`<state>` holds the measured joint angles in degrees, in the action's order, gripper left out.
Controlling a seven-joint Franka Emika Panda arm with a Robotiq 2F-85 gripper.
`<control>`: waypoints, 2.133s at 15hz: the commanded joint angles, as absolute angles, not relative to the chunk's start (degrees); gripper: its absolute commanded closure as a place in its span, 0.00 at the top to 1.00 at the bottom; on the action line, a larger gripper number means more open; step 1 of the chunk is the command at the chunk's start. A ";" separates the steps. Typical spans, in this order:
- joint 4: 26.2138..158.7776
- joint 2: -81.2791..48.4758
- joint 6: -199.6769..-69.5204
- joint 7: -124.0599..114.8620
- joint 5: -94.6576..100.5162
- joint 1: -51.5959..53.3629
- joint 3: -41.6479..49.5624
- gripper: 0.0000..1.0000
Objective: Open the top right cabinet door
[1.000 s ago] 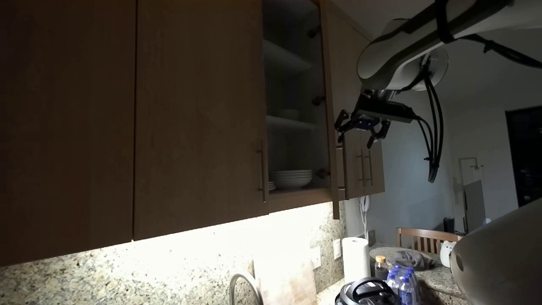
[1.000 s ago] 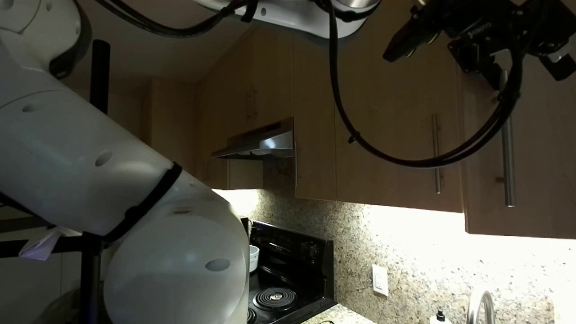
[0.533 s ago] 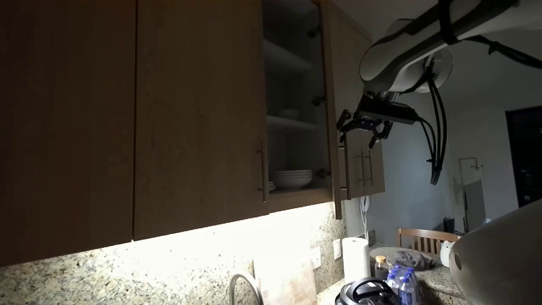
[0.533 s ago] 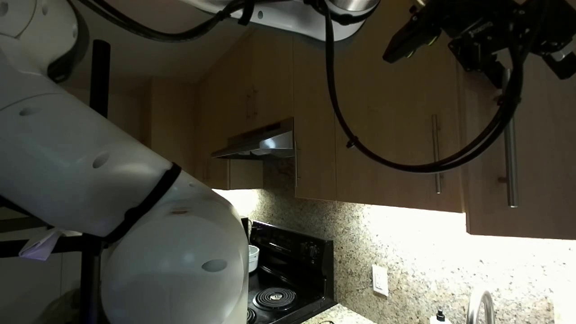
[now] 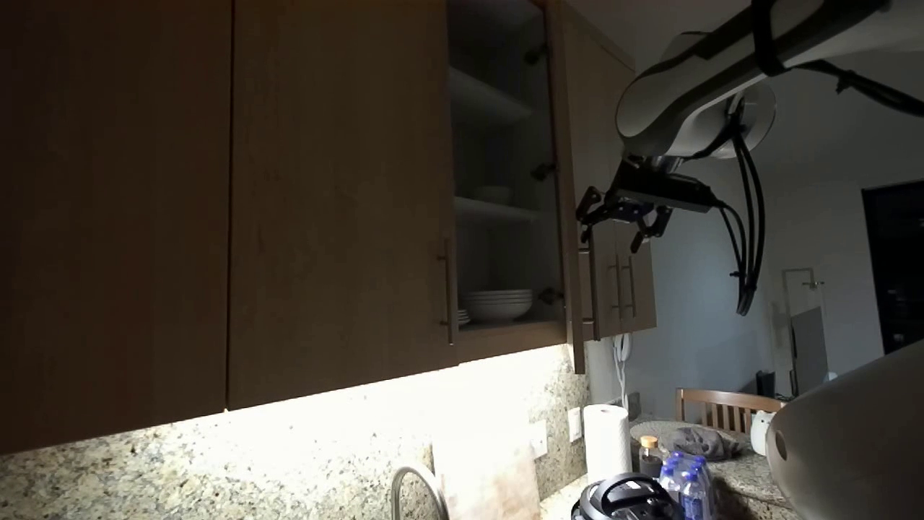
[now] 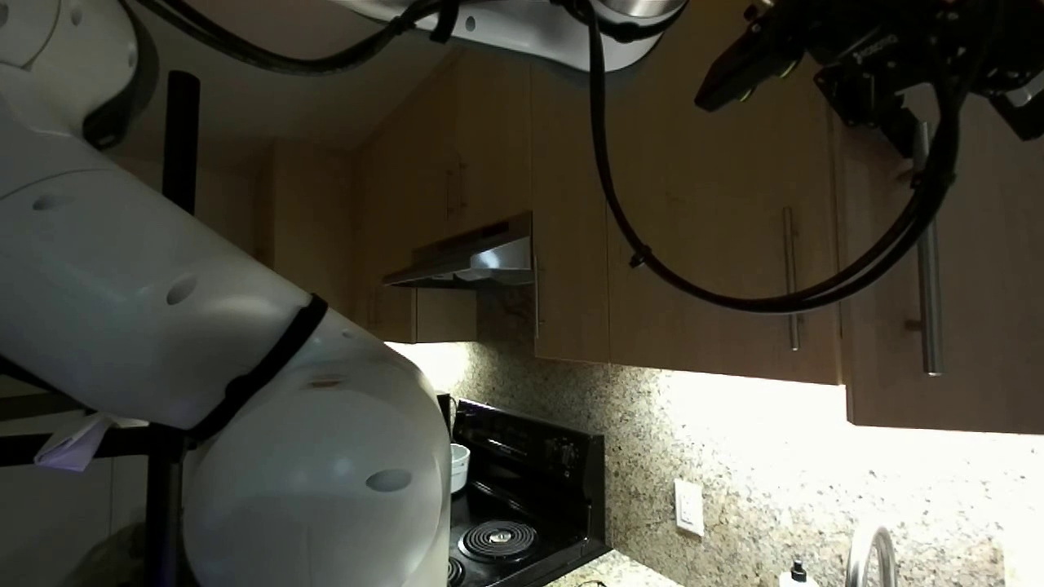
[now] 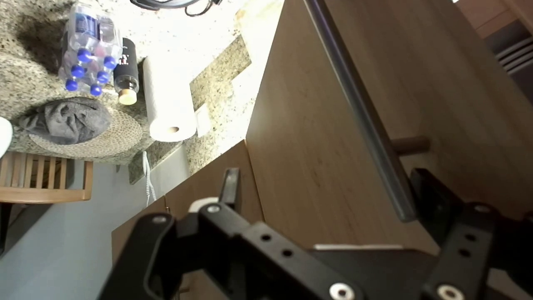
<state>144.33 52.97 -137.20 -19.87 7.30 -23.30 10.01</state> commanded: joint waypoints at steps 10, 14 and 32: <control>140.12 54.37 -137.68 -12.64 5.50 -26.57 16.42 1.00; 139.17 54.24 -136.96 -6.20 2.39 -23.52 19.89 1.00; 123.69 50.63 -134.83 -0.06 2.29 -18.99 25.61 1.00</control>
<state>125.52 53.01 -133.84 -1.50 2.42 -18.51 26.11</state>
